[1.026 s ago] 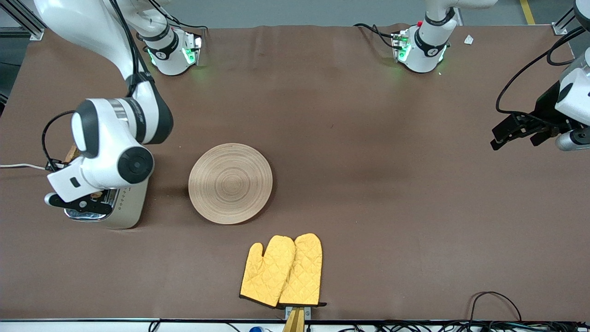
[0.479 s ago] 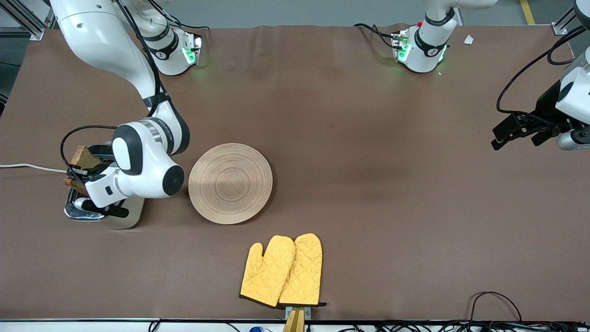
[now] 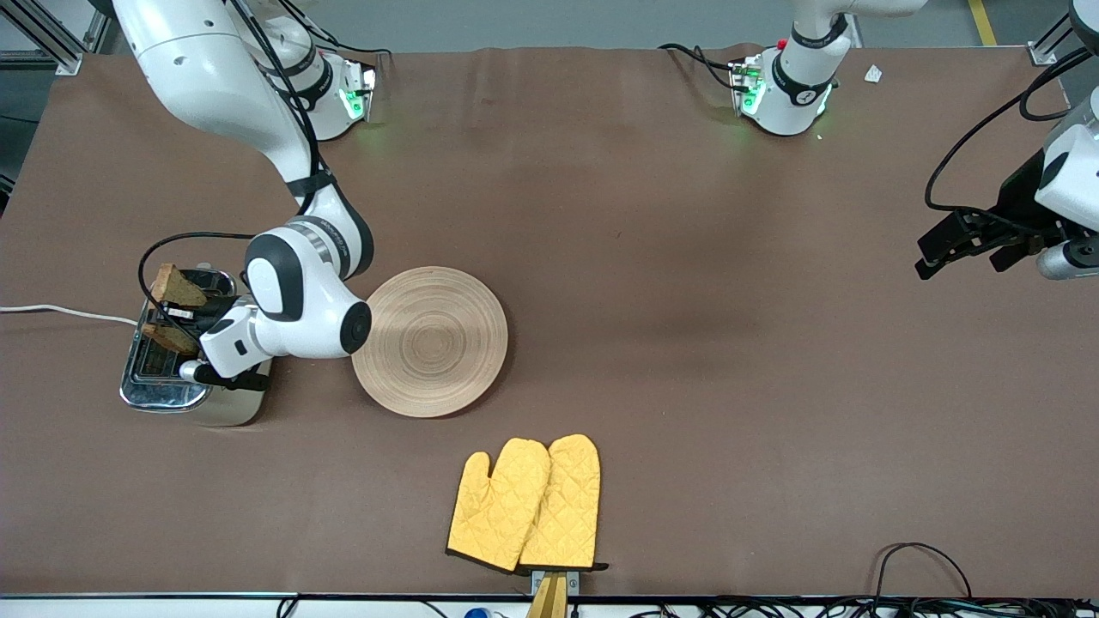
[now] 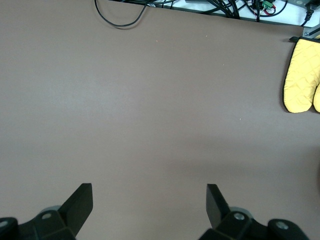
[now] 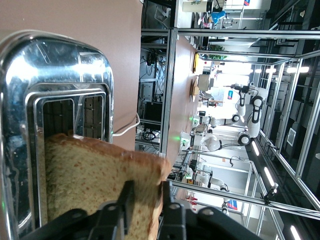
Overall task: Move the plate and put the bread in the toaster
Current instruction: 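Lower the bread into a toaster slot with the right gripper, then open the right gripper and lift it away from the toaster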
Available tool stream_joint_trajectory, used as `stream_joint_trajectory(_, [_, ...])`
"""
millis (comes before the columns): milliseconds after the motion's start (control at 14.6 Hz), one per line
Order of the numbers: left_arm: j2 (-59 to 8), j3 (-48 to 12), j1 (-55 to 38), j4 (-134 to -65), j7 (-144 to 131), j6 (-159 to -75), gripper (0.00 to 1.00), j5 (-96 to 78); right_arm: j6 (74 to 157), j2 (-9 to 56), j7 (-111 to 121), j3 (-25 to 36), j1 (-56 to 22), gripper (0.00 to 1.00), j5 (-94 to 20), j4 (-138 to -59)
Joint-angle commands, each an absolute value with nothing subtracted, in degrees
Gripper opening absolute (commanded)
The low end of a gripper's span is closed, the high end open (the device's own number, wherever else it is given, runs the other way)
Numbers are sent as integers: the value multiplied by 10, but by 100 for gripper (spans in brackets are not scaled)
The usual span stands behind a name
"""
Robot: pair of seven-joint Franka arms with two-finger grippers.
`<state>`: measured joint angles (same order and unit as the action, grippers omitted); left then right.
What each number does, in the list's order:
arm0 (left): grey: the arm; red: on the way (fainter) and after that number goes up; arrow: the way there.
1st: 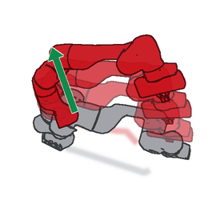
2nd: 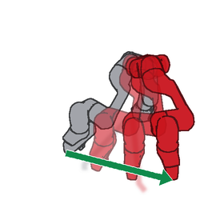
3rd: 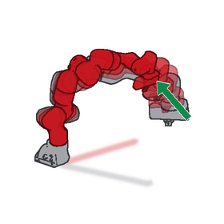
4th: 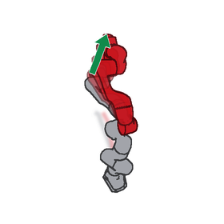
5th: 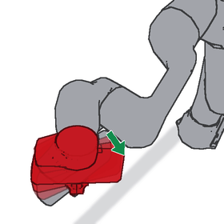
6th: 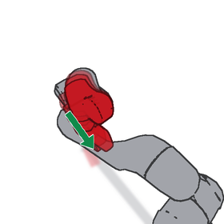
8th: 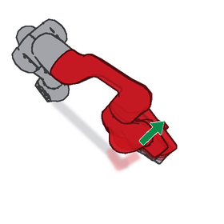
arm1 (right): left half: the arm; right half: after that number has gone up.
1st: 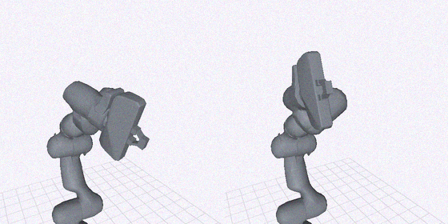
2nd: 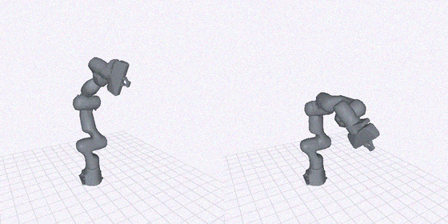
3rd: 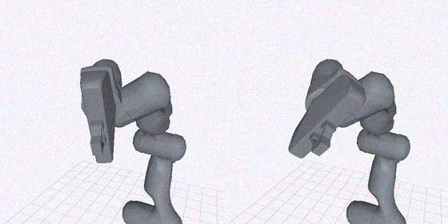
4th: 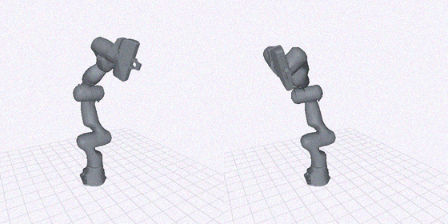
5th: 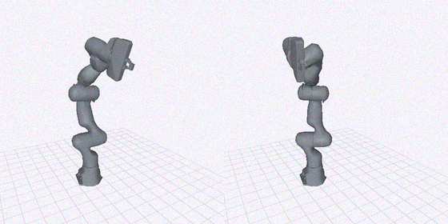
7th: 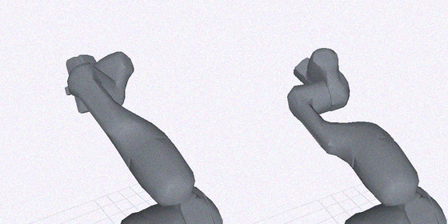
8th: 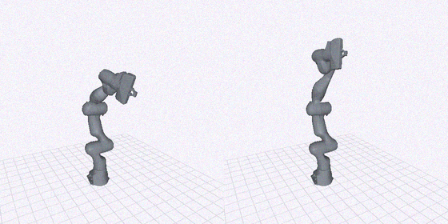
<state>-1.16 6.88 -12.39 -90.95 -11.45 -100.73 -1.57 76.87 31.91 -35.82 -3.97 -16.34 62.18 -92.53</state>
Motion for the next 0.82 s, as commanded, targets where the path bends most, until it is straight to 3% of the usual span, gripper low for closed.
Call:
stream_joint_trajectory(0, [-10,68,-126,-903,-116,-1001,100,-6,787,310,-359,-40,-163,100,626,-915])
stream_joint_trajectory(411, [-11,68,-126,-903,-116,-1001,100,-6,809,267,-356,-52,-166,100,515,-869])
stream_joint_trajectory(753, [-34,68,-129,-852,-114,-972,100,3,838,195,-352,-51,-107,100,216,-802])
